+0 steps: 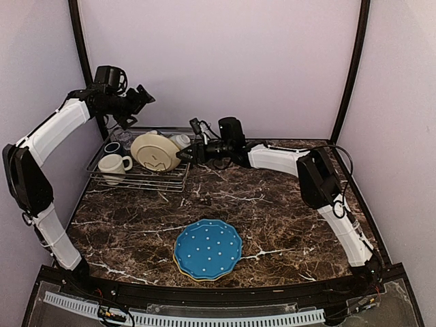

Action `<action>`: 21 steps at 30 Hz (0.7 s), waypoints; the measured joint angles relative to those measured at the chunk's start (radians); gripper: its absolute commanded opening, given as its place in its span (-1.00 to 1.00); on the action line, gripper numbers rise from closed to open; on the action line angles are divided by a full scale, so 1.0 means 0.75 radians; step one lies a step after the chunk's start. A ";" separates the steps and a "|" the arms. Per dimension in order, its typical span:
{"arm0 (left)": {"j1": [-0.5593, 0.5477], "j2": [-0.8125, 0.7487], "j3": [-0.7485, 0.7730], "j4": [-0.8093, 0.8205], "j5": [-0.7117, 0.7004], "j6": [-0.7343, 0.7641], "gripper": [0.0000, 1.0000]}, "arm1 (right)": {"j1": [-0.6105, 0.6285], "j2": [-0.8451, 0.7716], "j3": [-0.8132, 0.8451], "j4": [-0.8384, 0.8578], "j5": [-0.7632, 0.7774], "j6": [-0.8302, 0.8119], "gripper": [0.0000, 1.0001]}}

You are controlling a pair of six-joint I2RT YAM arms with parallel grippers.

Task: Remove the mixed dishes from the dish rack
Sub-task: Move the dish rack to the center of the board.

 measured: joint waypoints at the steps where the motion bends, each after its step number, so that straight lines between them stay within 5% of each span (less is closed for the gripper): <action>1: 0.000 -0.020 -0.004 -0.008 -0.001 0.076 0.98 | 0.000 0.004 0.005 -0.012 0.004 0.002 0.40; 11: 0.164 -0.299 -0.391 -0.175 -0.042 0.631 0.88 | 0.000 -0.026 -0.066 -0.048 0.050 0.000 0.44; 16: 0.222 -0.279 -0.420 -0.201 0.066 0.751 0.69 | 0.000 -0.036 -0.069 -0.074 0.057 0.000 0.43; 21: 0.221 -0.208 -0.405 -0.162 0.202 0.732 0.70 | 0.000 -0.082 -0.135 -0.083 0.077 -0.017 0.44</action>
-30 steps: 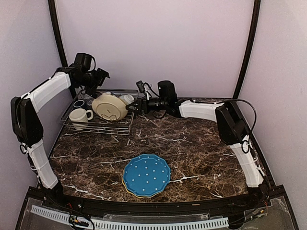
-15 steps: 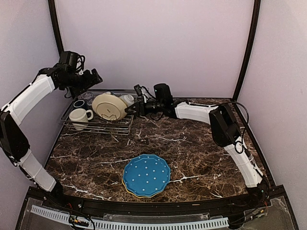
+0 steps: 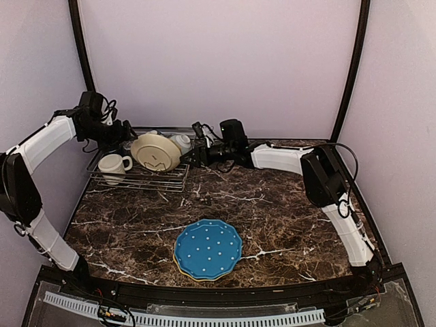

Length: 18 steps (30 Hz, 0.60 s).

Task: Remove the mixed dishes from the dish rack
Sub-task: Move the dish rack to the center of the board.

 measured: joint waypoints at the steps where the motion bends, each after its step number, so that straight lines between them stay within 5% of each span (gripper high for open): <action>1: 0.001 0.008 -0.014 0.027 0.020 -0.023 0.78 | 0.001 -0.004 -0.008 0.000 0.002 -0.009 0.44; 4: 0.003 0.008 -0.070 0.113 0.066 -0.111 0.91 | 0.001 -0.005 -0.009 -0.004 0.013 -0.062 0.39; 11: 0.004 0.010 -0.101 0.248 0.148 -0.220 0.75 | 0.010 0.011 0.083 -0.066 0.110 -0.282 0.21; 18: 0.003 -0.083 -0.380 0.311 0.159 -0.244 0.59 | 0.044 0.069 0.142 -0.039 0.173 -0.469 0.15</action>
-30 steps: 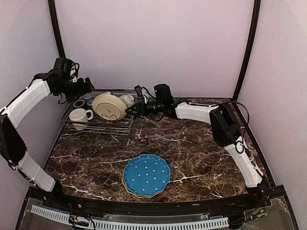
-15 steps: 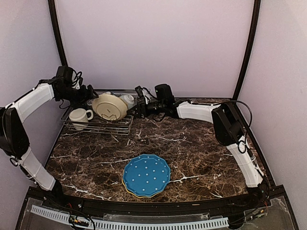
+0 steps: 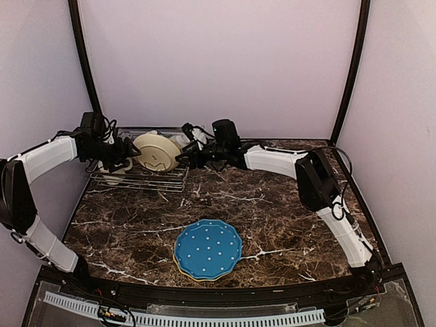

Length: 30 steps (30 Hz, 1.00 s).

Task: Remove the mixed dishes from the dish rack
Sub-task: Move the dish rack to the center of the board.

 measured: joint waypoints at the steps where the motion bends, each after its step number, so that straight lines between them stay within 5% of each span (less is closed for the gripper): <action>1: 0.000 -0.029 -0.045 -0.001 -0.001 -0.001 0.62 | 0.002 0.022 0.028 0.001 0.004 -0.014 0.14; 12: -0.009 -0.392 -0.346 -0.075 -0.095 -0.112 0.72 | 0.009 0.140 0.162 0.022 0.017 -0.111 -0.17; 30: -0.009 -0.324 -0.446 -0.001 -0.158 -0.481 0.80 | 0.020 0.156 0.153 0.104 0.005 -0.097 -0.76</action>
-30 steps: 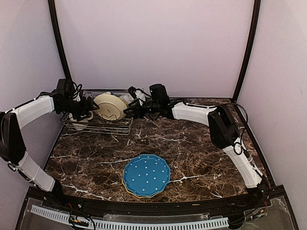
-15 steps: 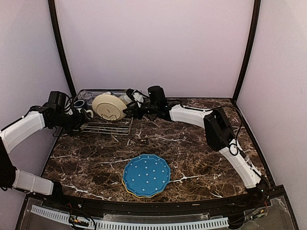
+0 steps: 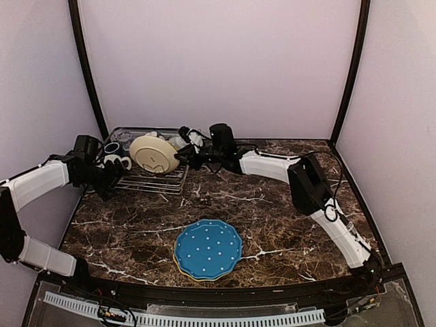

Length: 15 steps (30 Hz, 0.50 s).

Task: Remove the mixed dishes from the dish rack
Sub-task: Move the dish rack to the center of the board.

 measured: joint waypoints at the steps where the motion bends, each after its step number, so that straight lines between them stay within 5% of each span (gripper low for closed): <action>1: 0.000 0.011 0.000 0.001 -0.005 -0.014 0.79 | 0.002 0.000 -0.008 0.013 -0.001 0.012 -0.78; 15: 0.000 0.005 0.007 -0.058 -0.112 -0.020 0.72 | 0.110 -0.121 -0.235 0.110 -0.017 0.197 -0.84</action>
